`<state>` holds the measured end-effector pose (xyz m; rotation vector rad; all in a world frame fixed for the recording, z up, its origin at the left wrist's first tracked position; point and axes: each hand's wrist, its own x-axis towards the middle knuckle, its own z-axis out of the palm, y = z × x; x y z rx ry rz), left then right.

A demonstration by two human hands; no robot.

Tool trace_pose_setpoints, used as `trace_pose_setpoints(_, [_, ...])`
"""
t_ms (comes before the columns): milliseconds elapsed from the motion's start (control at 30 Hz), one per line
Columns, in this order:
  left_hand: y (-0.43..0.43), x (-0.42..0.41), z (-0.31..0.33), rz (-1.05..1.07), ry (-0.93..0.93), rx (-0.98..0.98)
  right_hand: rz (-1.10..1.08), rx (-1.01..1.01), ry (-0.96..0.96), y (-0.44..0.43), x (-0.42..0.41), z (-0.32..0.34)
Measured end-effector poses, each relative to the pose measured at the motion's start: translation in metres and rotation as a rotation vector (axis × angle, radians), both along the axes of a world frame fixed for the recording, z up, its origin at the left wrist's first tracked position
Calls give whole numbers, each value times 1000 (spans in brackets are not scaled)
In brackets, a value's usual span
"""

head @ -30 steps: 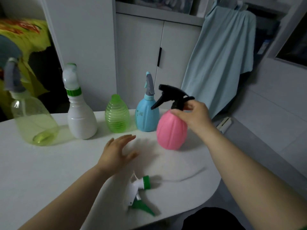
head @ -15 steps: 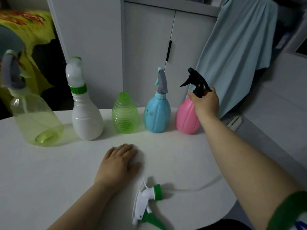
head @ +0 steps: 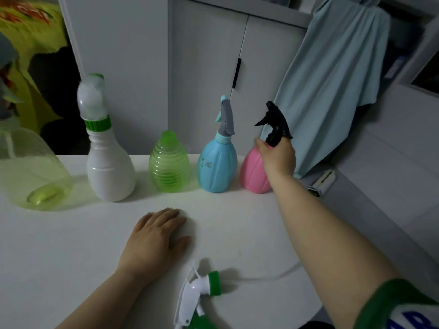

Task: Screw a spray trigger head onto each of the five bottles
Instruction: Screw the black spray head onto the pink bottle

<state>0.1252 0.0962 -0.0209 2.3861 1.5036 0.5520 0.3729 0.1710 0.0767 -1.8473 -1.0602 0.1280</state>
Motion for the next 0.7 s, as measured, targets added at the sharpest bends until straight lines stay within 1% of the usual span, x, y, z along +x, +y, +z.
trace_pose_setpoints(200, [-1,1,3,-1,-1,-20,14,11,12,-4,0,0])
trace_pose_setpoints(367, [-1,1,2,-7,-15,-29,-40,-50,28,-20,2,2])
trace_pose_setpoints(400, [-1,1,2,-8,-18,-31,-52,-36,42,-26,3,2])
trace_pose_setpoints(467, [-2,1,3,-6,-18,-38,-67,64,90,-47,1,-1])
trace_pose_setpoints(500, [-3,1,2,-7,-16,-37,-49,123,122,-61,-4,-6])
trace_pose_setpoints(533, [-3,0,2,-7,-16,-30,6,142,140,-77,-9,-13])
trace_pose_setpoints(567, [-3,0,2,-5,-20,-24,105,84,130,-93,-16,-21])
trace_pose_setpoints(600, [-3,0,3,-2,-25,-23,245,-45,96,-108,-23,-27])
trace_pose_setpoints(700, [-5,0,6,1,-49,-34,688,-505,-12,-141,-44,-31])
